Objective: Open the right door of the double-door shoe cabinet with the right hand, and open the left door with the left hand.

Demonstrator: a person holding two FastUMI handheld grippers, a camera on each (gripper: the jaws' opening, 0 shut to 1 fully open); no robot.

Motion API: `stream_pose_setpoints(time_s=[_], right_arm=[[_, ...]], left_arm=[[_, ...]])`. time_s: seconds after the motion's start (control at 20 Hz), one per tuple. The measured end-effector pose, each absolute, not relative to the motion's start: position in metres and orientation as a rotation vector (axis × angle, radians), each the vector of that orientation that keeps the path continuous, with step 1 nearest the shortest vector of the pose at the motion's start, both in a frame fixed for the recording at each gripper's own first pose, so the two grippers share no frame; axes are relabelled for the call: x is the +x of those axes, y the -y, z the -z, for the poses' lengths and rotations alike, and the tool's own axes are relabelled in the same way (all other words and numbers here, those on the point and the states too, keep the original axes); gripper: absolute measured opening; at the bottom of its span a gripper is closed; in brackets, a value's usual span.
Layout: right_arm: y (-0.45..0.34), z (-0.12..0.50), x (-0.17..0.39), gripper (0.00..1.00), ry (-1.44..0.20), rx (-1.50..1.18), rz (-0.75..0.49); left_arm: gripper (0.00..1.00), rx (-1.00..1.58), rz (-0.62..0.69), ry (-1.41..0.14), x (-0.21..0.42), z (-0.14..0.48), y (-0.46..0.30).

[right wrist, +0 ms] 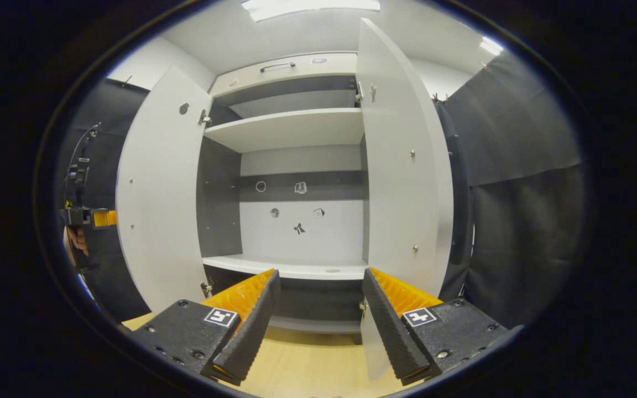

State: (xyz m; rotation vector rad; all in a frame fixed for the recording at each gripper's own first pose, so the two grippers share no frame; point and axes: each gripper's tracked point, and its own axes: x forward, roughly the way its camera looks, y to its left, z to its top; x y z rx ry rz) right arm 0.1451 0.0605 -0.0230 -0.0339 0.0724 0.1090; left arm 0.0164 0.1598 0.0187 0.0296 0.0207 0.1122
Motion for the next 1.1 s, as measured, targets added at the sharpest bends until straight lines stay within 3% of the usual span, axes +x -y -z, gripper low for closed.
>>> stream_pose_setpoints(time_s=[0.35, 0.55, 0.9, 0.95, 1.0, 1.1], right_arm=[[-0.066, 0.017, 0.146, 0.92, -0.058, -0.047, -0.108], [-0.078, 0.017, 0.152, 0.94, -0.064, -0.046, -0.134], [-0.094, 0.023, 0.156, 0.92, -0.071, -0.066, -0.164], [-0.094, 0.026, 0.157, 0.94, -0.078, -0.065, -0.161], [-0.094, 0.028, 0.158, 0.94, -0.083, -0.061, -0.16], [-0.091, 0.032, 0.16, 0.93, -0.081, -0.045, -0.146]], left_arm=[[0.0, 0.062, -0.029, 0.004, 0.016, -0.021, -0.17], [0.0, 0.159, 0.092, 0.036, 0.013, -0.02, -0.17], [0.0, 0.15, 0.097, 0.005, -0.028, -0.009, -0.17], [0.1, 0.163, 0.086, -0.007, -0.04, -0.005, -0.169], [0.0, 0.166, 0.082, -0.008, -0.052, -0.004, -0.163], [0.0, 0.093, 0.1, 0.0, -0.071, -0.001, -0.132]])
